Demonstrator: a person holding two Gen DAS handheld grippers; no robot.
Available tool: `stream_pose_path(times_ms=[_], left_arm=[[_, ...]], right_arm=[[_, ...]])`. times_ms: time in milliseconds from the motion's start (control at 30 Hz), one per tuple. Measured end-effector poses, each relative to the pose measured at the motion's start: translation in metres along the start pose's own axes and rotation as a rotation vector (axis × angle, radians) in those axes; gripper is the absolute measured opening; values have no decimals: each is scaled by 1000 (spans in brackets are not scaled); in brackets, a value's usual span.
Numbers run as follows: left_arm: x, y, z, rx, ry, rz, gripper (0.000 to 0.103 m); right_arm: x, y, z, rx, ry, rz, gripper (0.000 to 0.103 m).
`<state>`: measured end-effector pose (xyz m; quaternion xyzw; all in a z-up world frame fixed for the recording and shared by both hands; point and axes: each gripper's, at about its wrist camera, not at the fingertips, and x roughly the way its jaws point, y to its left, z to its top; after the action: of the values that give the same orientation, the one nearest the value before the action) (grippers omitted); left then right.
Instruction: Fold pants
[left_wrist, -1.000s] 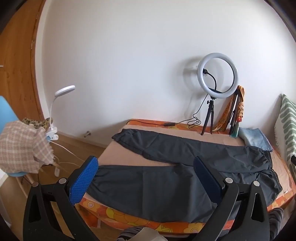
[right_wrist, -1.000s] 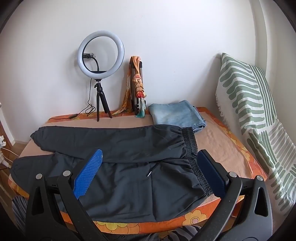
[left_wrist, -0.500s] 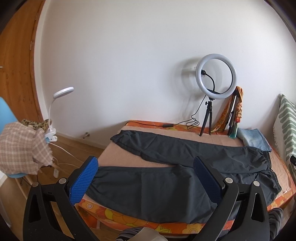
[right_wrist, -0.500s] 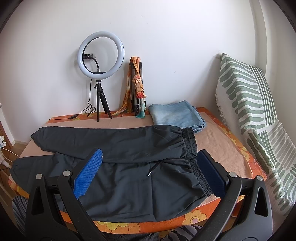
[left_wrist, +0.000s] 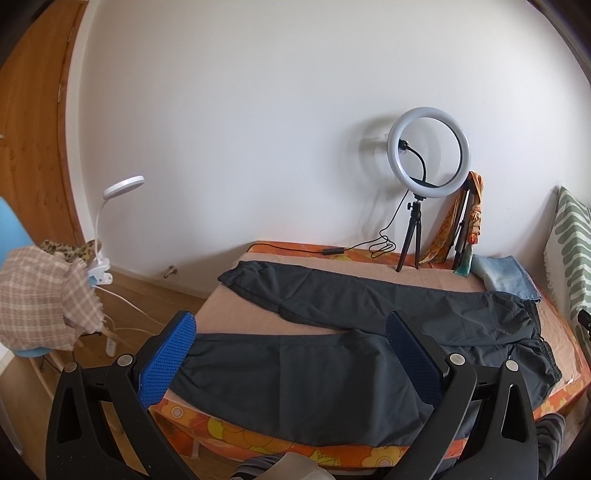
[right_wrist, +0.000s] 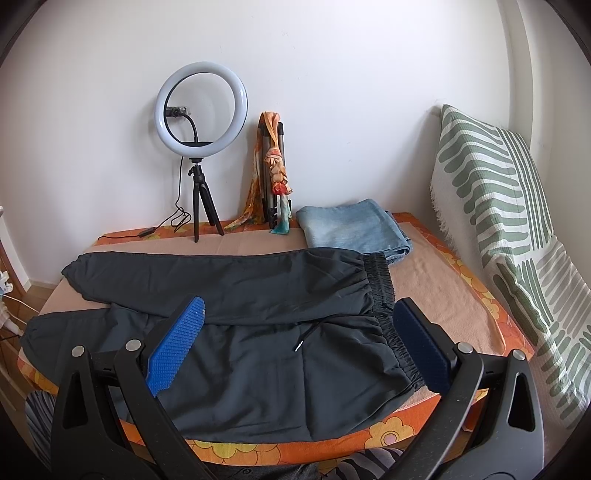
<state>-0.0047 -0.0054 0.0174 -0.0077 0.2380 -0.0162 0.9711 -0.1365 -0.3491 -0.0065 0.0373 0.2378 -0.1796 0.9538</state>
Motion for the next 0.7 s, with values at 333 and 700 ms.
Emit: stream_pose_path(times_ms=[333, 700], left_arm=[[1, -2, 1, 1, 1, -3, 102], [5, -5, 0, 8, 9, -12, 102]], right_arm=[[0, 0, 1, 1, 2, 0, 103], [1, 0, 0, 1, 3, 0, 103]])
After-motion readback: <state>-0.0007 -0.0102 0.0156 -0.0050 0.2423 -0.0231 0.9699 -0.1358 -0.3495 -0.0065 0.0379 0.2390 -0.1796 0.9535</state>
